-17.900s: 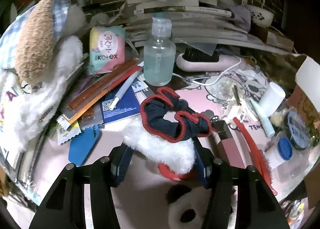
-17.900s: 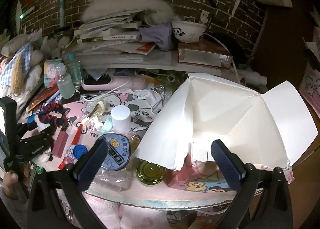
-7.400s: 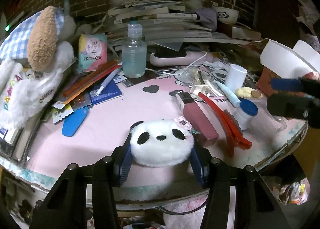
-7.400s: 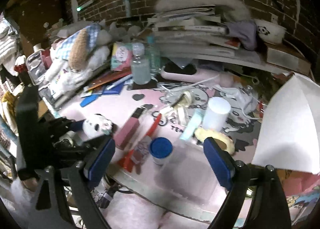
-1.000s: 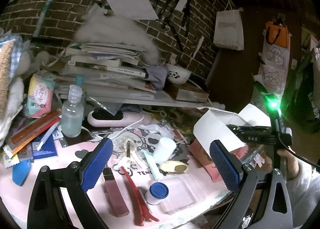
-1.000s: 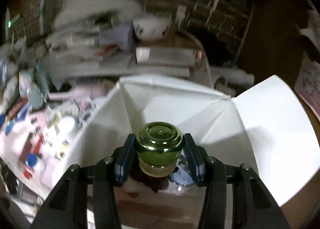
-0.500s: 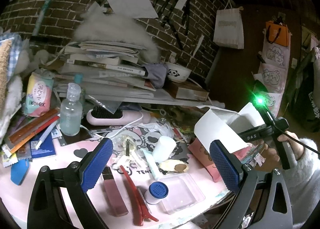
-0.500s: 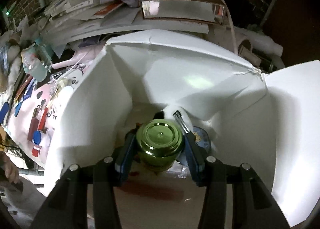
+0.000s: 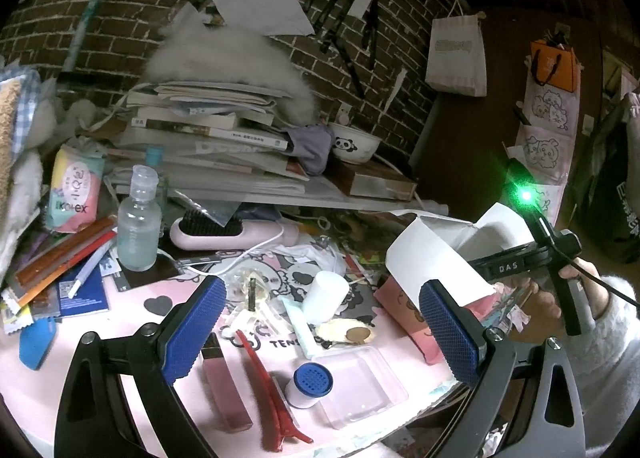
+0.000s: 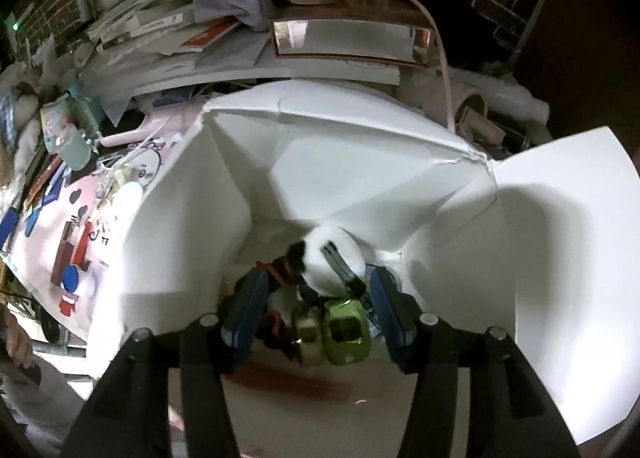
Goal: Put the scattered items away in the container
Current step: 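Withdraw the right gripper from the box toward the remaining items, then grasp the pink rectangular tube with the left gripper and lift it, then carry the pink tube into the white box and open the left gripper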
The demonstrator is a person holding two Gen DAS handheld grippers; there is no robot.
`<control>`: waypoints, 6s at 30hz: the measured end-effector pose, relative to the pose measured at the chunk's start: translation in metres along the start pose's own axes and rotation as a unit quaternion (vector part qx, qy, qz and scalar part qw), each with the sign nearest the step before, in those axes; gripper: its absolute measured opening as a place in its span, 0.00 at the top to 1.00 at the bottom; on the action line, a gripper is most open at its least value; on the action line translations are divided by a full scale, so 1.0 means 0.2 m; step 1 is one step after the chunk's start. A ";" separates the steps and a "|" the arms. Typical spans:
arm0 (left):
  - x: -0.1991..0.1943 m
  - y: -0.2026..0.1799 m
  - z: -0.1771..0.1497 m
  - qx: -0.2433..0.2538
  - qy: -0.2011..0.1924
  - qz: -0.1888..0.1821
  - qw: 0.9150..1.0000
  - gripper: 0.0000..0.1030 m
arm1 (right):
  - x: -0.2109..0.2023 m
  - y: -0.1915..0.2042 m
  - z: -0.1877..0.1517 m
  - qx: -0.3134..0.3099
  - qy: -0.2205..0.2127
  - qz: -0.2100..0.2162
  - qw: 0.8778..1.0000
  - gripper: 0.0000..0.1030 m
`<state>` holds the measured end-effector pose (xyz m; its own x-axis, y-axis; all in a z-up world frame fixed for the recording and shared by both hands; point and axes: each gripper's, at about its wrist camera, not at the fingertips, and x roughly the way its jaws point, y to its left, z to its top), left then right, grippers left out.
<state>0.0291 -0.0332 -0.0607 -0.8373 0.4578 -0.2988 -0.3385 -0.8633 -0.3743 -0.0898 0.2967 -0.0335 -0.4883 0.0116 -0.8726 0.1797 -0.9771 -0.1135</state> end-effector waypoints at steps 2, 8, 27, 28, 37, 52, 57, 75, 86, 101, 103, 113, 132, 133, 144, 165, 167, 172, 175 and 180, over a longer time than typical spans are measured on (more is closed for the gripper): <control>0.00 0.00 0.00 0.001 0.002 0.003 1.000 0.06 | 0.00 -0.02 -0.01 0.002 0.000 -0.002 1.000 0.51; 0.01 0.01 -0.04 0.007 0.016 0.012 1.000 0.06 | -0.09 0.02 -0.02 0.003 -0.046 -0.006 0.999 0.51; 0.06 0.10 -0.26 0.063 0.087 0.159 0.981 0.07 | -0.39 0.74 -0.29 -0.137 -0.299 0.032 0.944 0.44; 0.07 0.10 -0.27 0.064 0.089 0.162 0.981 0.10 | -0.38 0.78 -0.31 -0.144 -0.301 0.040 0.942 0.44; 0.07 0.14 -0.31 0.036 0.055 0.158 0.985 0.33 | -0.26 0.95 -0.51 -0.146 -0.304 0.096 0.936 0.44; 0.14 0.10 -0.43 0.054 0.013 0.199 0.978 0.72 | -0.08 0.91 -0.56 -0.088 -0.248 0.133 0.955 0.44; 0.14 0.09 -0.46 0.049 -0.018 0.219 0.974 0.79 | -0.06 0.90 -0.56 -0.083 -0.243 0.138 0.957 0.44; 0.13 0.13 -0.48 0.081 -0.031 0.236 0.968 0.88 | -0.04 0.88 -0.54 -0.073 -0.233 0.148 0.958 0.44; 0.10 0.11 -0.42 0.088 -0.041 0.239 0.966 0.88 | -0.02 0.88 -0.53 -0.072 -0.232 0.144 0.959 0.44; 0.07 -0.03 -0.11 0.096 -0.062 0.231 0.966 0.88 | -0.01 0.86 -0.54 -0.061 -0.233 0.141 0.960 0.44; 0.08 -0.07 -0.06 0.101 -0.064 0.222 0.968 0.88 | -0.02 0.86 -0.55 -0.061 -0.235 0.139 0.960 0.44; 0.26 -0.33 0.11 0.144 -0.047 0.171 0.973 0.88 | -0.01 0.76 -0.57 -0.029 -0.240 0.121 0.963 0.44; 0.54 -0.71 0.18 0.200 0.018 0.089 0.975 0.88 | 0.02 0.58 -0.62 0.038 -0.245 0.094 0.964 0.46; 0.56 -0.74 0.19 0.205 0.025 0.082 0.975 0.88 | 0.02 0.58 -0.62 0.038 -0.244 0.096 0.964 0.46; 0.79 -0.93 0.16 0.244 0.123 0.029 0.961 0.88 | 0.02 0.51 -0.64 0.059 -0.252 0.104 0.960 0.47; 1.00 -1.08 0.10 0.346 0.268 0.003 0.899 0.88 | 0.04 0.46 -0.64 0.068 -0.245 0.125 0.959 0.47; 1.03 -1.08 0.10 0.354 0.280 -0.001 0.892 0.88 | 0.04 0.46 -0.64 0.068 -0.245 0.125 0.959 0.47; 1.10 -1.08 0.10 0.361 0.323 -0.015 0.875 0.88 | 0.03 0.44 -0.63 0.069 -0.243 0.129 0.959 0.47; 1.12 -1.09 0.10 0.367 0.328 -0.012 0.870 0.86 | 0.03 0.44 -0.63 0.070 -0.243 0.129 0.959 0.47; 1.12 -1.09 0.10 0.365 0.330 -0.016 0.871 0.86 | 0.03 0.43 -0.62 0.071 -0.243 0.131 0.959 0.47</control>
<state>-0.0939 0.2533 -0.0287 -0.4751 0.2978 -0.8280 -0.7407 -0.6433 0.1936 0.0288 0.2401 -0.1081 -0.7884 -0.3049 -0.5343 0.2500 -0.9524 0.1746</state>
